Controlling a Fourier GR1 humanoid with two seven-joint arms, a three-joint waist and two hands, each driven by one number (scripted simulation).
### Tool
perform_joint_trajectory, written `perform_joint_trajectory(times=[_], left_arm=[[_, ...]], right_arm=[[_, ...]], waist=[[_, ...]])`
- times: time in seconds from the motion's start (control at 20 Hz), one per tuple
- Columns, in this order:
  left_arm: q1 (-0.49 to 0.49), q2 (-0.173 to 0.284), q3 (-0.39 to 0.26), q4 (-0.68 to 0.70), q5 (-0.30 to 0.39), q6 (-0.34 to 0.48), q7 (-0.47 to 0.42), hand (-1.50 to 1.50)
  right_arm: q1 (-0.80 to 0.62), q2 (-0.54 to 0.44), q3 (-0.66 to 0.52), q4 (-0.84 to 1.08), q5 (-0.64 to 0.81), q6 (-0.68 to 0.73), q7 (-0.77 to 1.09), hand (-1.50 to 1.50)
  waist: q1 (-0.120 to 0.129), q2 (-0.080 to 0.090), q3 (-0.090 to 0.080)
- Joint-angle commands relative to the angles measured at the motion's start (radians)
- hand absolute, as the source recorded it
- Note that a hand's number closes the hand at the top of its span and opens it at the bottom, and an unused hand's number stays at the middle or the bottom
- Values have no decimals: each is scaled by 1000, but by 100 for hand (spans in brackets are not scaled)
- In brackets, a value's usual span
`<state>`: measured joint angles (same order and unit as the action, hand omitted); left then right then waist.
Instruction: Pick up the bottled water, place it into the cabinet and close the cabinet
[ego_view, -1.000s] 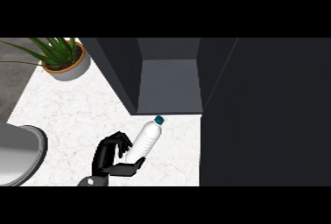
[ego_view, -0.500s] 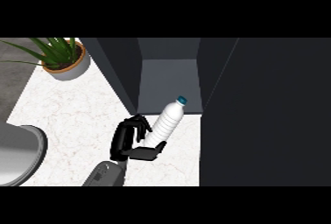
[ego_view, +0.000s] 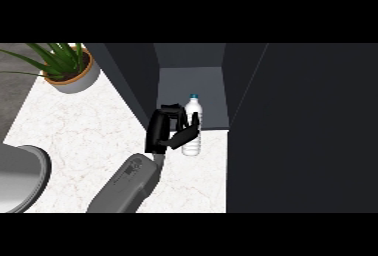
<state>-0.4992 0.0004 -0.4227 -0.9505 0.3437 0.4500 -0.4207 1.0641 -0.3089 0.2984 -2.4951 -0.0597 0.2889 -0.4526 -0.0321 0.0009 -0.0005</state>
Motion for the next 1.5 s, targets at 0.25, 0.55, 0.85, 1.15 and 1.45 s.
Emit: perform_joint_trajectory(times=[0.25,0.55,0.85,1.15,1.45], left_arm=[[-280,0,53,242,98,85,74,150],[-365,0,79,410,167,162,12,150],[-472,0,54,585,75,330,16,150],[-604,41,54,745,27,375,90,-150],[-611,22,106,747,47,368,-30,-150]], right_arm=[[40,-21,-76,-61,-126,42,-19,-150],[10,-11,-74,-2,-96,76,-74,-150],[18,-15,-94,-40,-112,82,-44,-150],[31,-26,-143,-49,-150,103,-49,-150],[10,-16,-129,-45,-141,117,-49,-150]], waist=[[-13,7,0],[-41,15,0],[-40,19,0],[-39,22,0],[-39,28,-2]])
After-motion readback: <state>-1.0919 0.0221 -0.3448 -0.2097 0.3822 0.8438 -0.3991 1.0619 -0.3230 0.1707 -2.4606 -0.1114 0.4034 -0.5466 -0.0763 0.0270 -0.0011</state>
